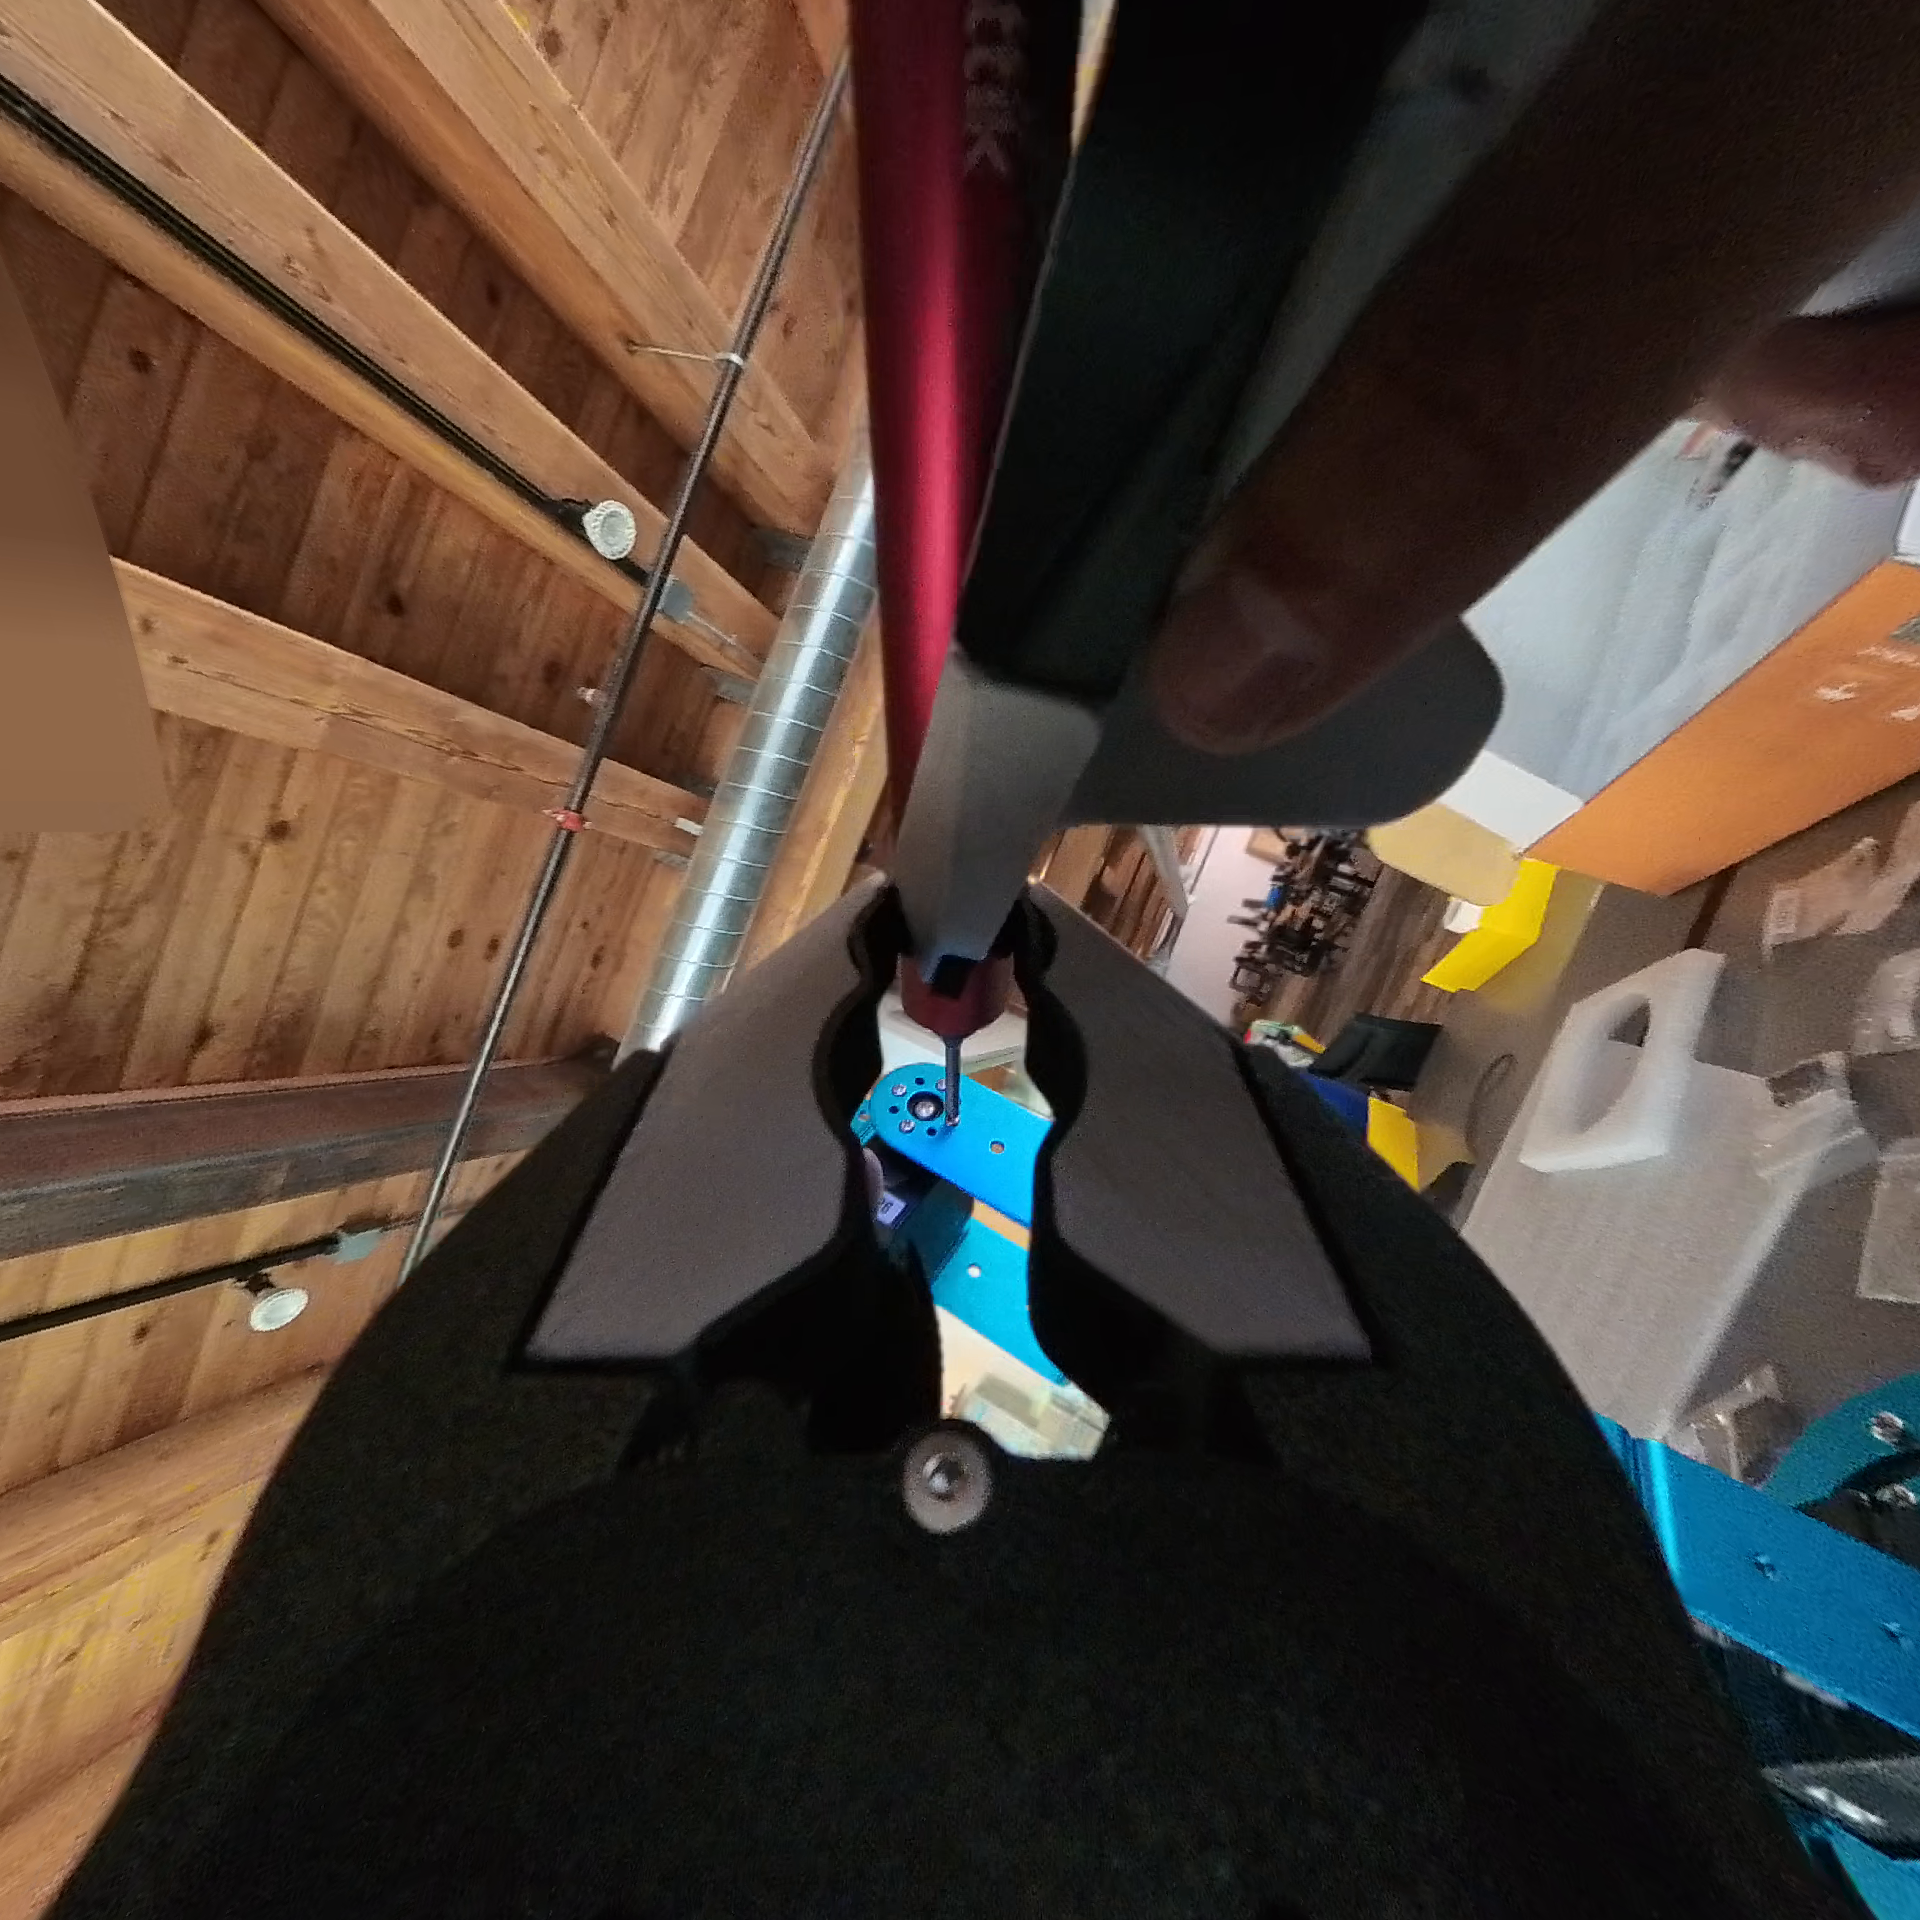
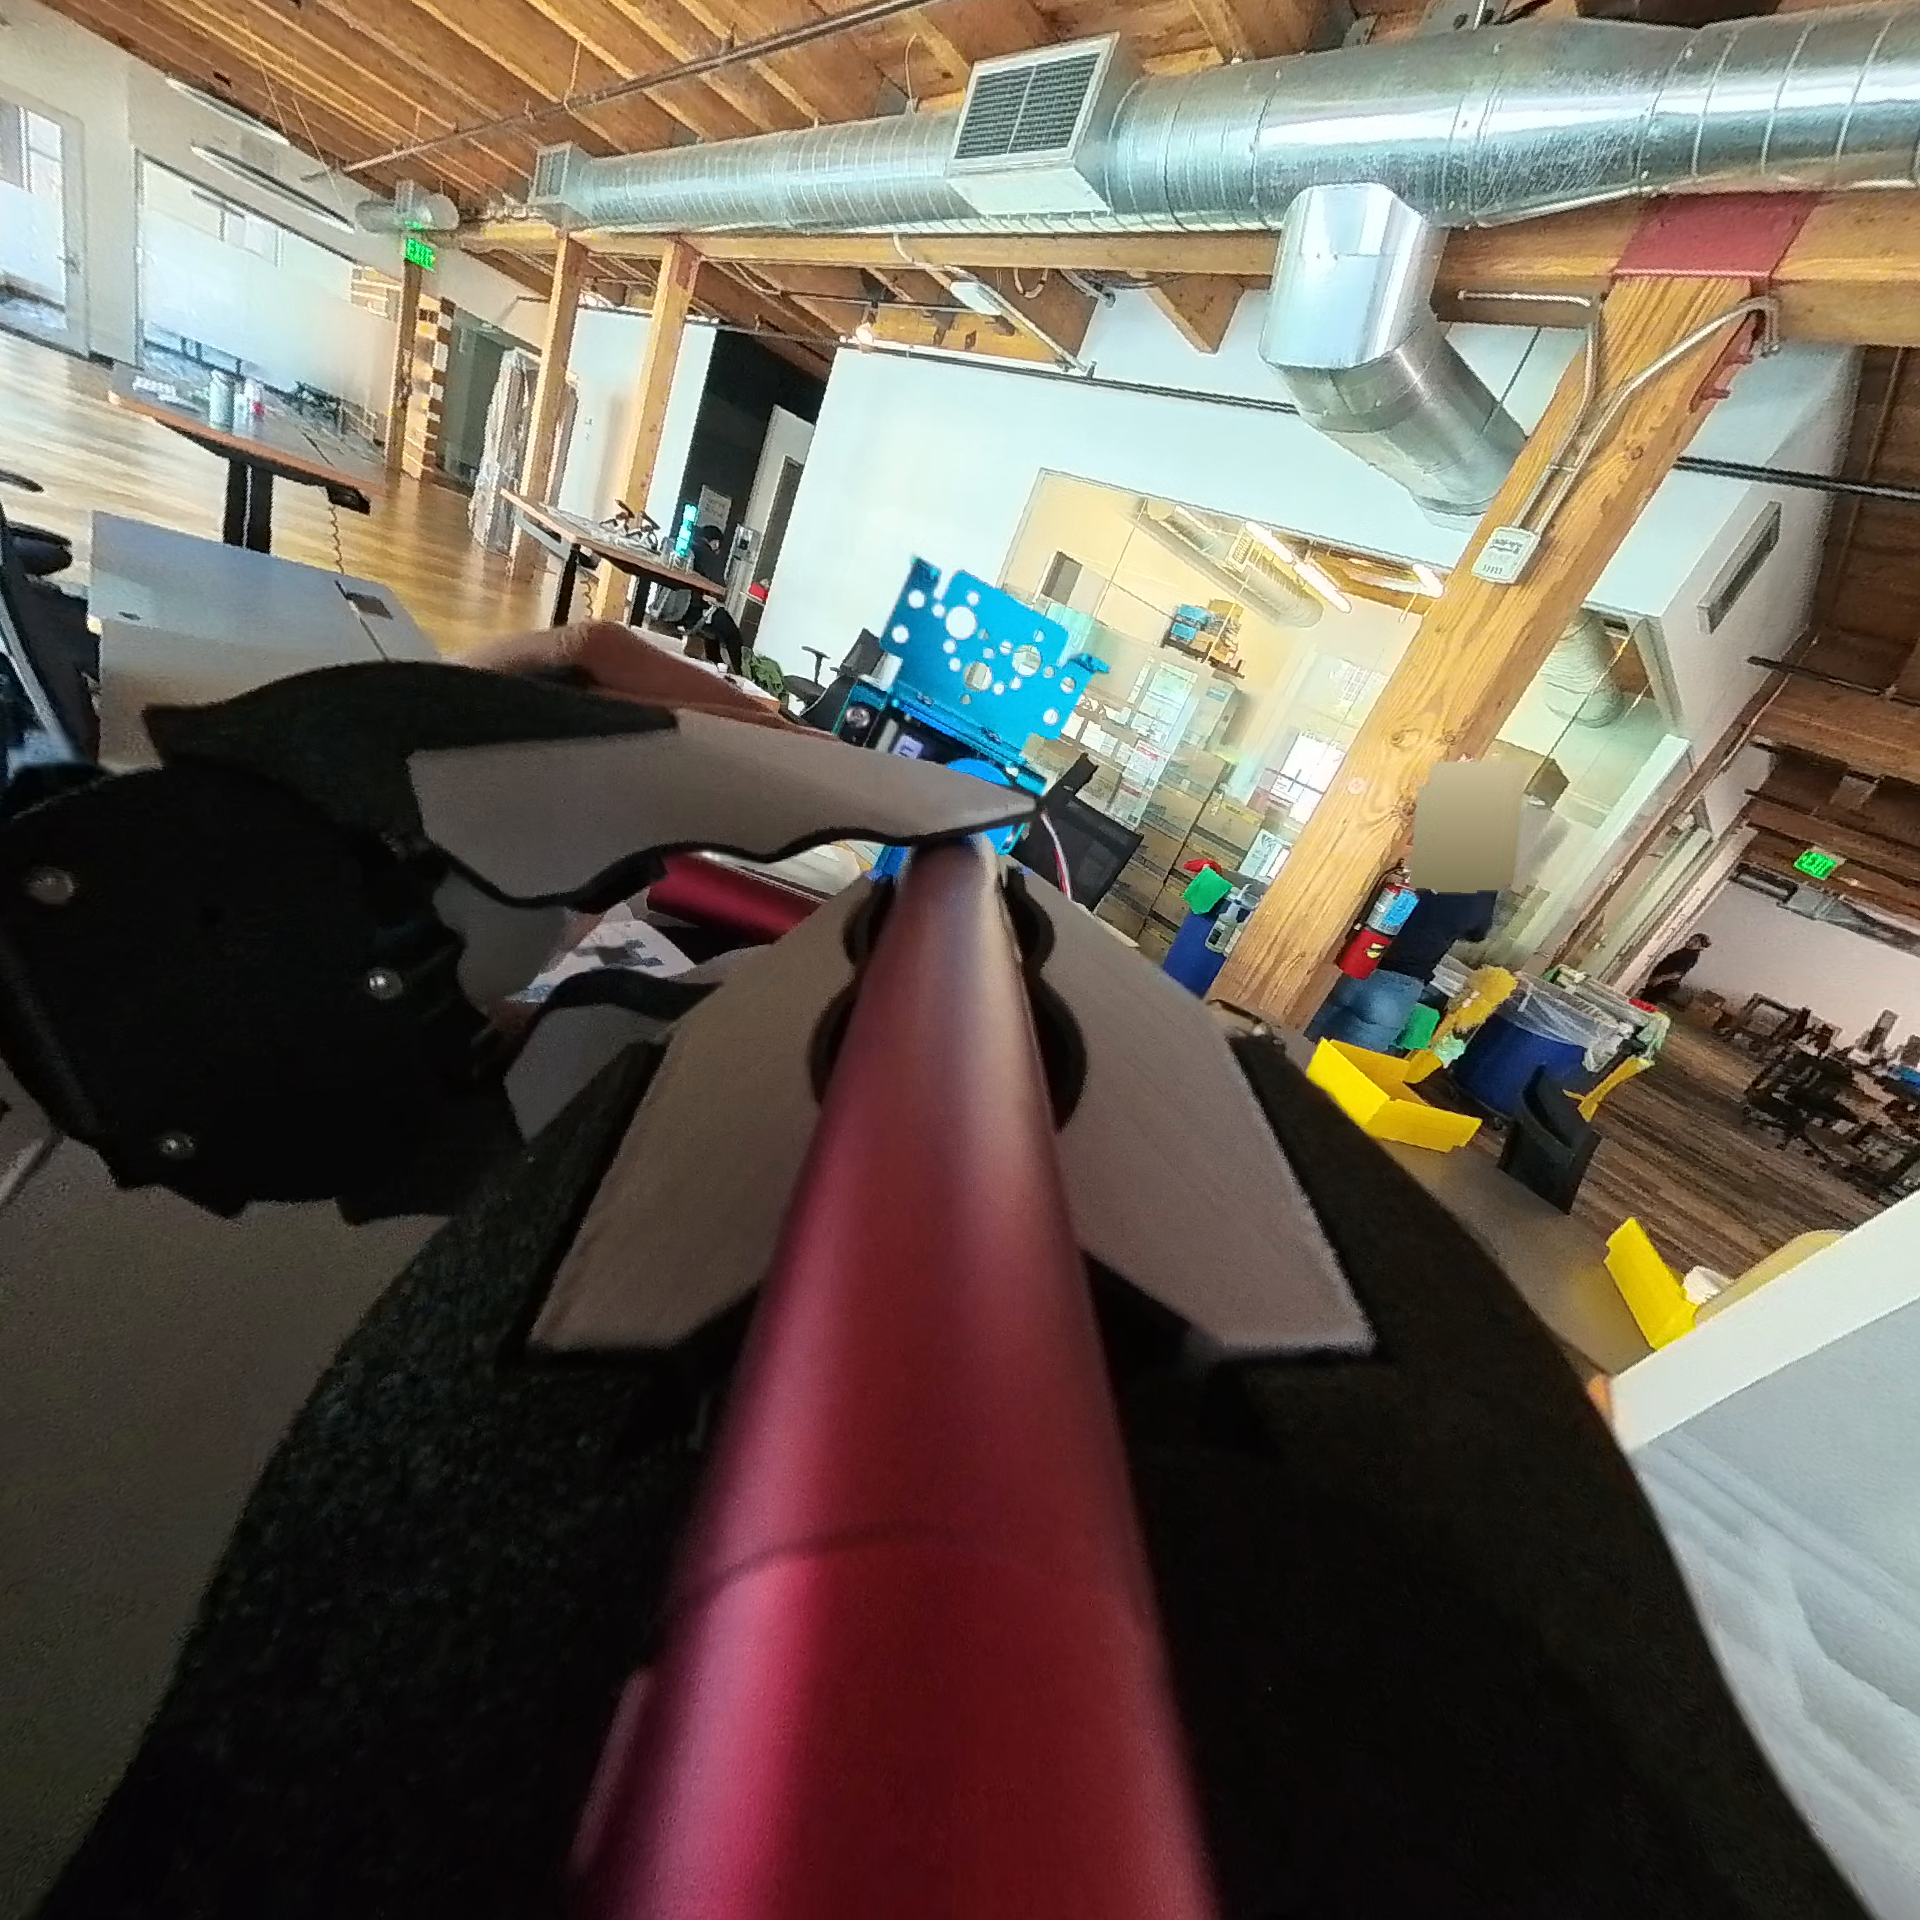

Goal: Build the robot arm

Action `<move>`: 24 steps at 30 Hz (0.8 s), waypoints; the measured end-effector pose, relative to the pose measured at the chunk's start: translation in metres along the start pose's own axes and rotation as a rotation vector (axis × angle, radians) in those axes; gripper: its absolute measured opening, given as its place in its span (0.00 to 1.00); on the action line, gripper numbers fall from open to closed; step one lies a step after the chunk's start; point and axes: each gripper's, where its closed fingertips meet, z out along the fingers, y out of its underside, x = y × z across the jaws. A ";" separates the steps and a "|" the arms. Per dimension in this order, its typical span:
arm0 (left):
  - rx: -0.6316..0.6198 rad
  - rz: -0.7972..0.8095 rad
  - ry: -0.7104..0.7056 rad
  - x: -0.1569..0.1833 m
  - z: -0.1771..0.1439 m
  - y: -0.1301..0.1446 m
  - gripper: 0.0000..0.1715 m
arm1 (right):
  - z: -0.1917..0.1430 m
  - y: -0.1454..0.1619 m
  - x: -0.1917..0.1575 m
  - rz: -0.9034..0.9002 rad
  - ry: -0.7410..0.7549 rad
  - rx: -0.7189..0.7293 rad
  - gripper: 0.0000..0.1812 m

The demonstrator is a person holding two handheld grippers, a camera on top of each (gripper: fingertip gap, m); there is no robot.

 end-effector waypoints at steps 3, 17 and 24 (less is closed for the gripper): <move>0.003 -0.005 0.027 0.001 0.000 -0.001 0.11 | -0.001 0.000 0.000 -0.099 -0.003 -0.010 0.12; -0.079 -0.120 -0.023 -0.007 -0.014 0.013 0.30 | 0.001 0.001 0.000 -0.165 -0.034 -0.025 0.12; -0.407 -1.162 0.128 0.007 -0.021 0.096 0.59 | 0.002 0.002 0.000 -0.133 -0.029 -0.023 0.12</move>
